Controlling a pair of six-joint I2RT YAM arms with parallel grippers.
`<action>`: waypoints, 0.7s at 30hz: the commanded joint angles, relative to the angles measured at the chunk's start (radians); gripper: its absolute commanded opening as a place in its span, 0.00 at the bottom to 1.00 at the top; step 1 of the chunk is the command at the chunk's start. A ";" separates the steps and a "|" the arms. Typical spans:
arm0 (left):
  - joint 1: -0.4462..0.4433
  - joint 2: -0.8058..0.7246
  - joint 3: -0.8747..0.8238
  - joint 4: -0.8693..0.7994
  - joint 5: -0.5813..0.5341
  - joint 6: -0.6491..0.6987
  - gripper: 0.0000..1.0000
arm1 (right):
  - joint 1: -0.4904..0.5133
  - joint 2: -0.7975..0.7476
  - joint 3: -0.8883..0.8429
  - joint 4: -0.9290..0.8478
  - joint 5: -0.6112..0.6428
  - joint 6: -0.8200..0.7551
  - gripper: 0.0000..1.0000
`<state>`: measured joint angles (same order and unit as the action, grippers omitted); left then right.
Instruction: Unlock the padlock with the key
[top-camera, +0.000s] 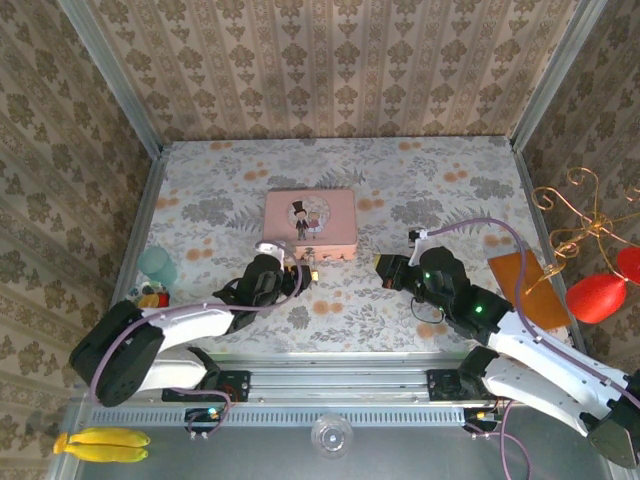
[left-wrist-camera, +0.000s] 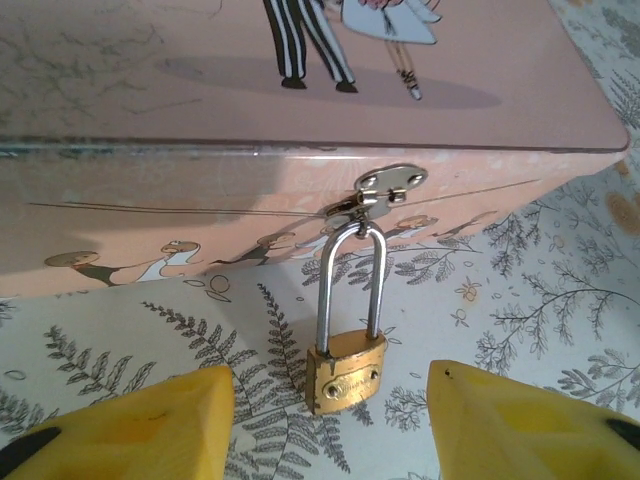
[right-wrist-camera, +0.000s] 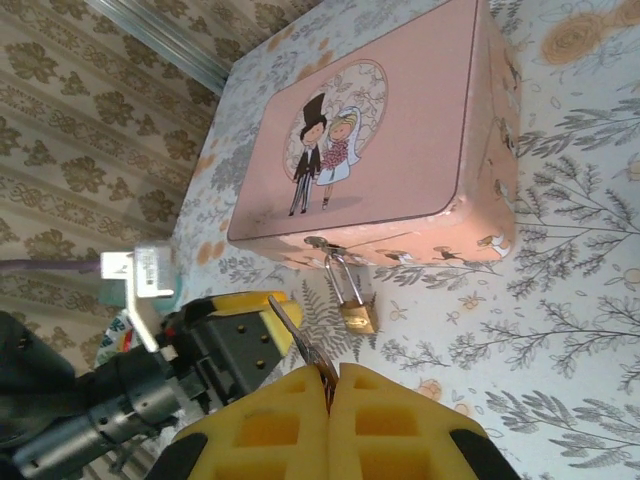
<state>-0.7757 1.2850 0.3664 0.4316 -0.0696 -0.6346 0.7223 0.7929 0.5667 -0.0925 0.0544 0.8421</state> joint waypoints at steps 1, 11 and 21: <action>0.012 0.076 0.001 0.099 0.063 0.010 0.53 | -0.004 0.009 -0.015 0.059 -0.024 0.030 0.00; 0.012 0.280 0.096 0.135 0.108 0.003 0.50 | 0.000 -0.016 -0.026 0.038 -0.016 0.030 0.00; 0.011 0.338 0.149 0.094 0.102 0.001 0.37 | 0.000 -0.018 -0.021 0.036 -0.020 0.025 0.00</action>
<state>-0.7704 1.6146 0.4980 0.5339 0.0200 -0.6342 0.7227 0.7868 0.5495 -0.0597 0.0433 0.8639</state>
